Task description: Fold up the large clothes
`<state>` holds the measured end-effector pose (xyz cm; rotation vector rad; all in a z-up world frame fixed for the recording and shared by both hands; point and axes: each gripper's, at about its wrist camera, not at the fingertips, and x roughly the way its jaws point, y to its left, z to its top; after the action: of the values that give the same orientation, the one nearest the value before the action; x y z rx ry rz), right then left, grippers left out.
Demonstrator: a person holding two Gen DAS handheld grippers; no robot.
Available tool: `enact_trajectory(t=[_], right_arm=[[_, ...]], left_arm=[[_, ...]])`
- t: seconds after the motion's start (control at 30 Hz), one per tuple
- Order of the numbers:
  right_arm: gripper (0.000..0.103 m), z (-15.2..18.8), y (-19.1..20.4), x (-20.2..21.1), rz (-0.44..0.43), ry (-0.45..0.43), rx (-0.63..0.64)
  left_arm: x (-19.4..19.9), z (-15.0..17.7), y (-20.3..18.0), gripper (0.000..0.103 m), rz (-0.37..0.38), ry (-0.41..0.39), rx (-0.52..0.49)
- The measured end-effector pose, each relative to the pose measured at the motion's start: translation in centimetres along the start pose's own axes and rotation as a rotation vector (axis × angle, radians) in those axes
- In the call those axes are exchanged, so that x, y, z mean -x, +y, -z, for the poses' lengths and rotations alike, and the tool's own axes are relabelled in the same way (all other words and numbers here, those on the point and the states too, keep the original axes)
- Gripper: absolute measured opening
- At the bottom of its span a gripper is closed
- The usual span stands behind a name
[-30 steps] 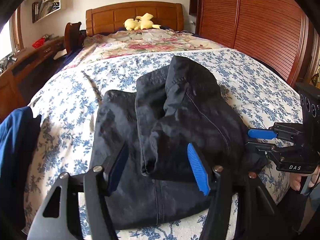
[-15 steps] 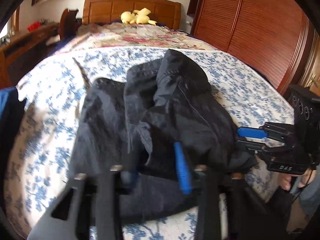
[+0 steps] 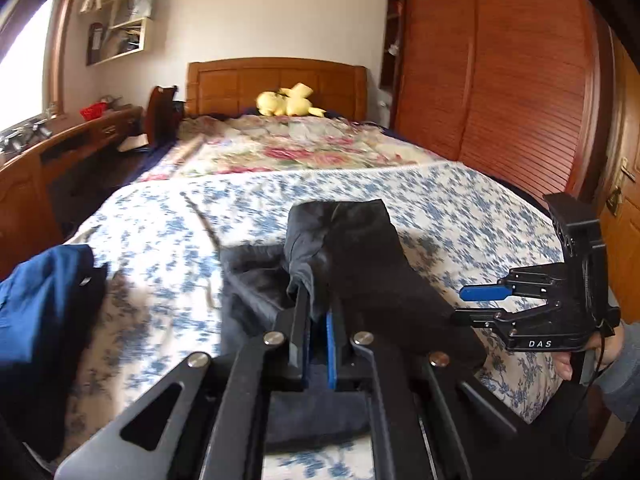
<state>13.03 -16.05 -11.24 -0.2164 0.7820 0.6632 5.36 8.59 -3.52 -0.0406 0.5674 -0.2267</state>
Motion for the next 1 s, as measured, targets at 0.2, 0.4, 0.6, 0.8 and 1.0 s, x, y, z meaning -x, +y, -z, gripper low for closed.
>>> enact_trajectory(t=[0.2,0.4,0.6,0.8,1.0], right_arm=[[0.036,-1.6,3.1,-1.5,-0.059,0.001,0.033],[0.036,-1.1,5.9,-3.7,-0.094,0.043,0.079],[0.037,0.6,6.1,-6.1,-0.086,0.128,0.099],[0.037,1.0,6.0,-6.2,-0.093,0.123,0.106],[0.037,1.2,6.1,-6.4,-0.092,0.111,0.108]], left_arm=[[0.5,2.7,6.9,0.004,-0.103,0.054,0.085],[-0.9,7.3,9.1,0.004,-0.136,0.139,0.121],[-2.1,8.8,8.1,0.004,-0.141,0.175,0.097],[-2.0,8.7,7.7,0.005,-0.15,0.182,0.071],[-0.8,8.1,7.3,0.008,-0.14,0.161,0.049]])
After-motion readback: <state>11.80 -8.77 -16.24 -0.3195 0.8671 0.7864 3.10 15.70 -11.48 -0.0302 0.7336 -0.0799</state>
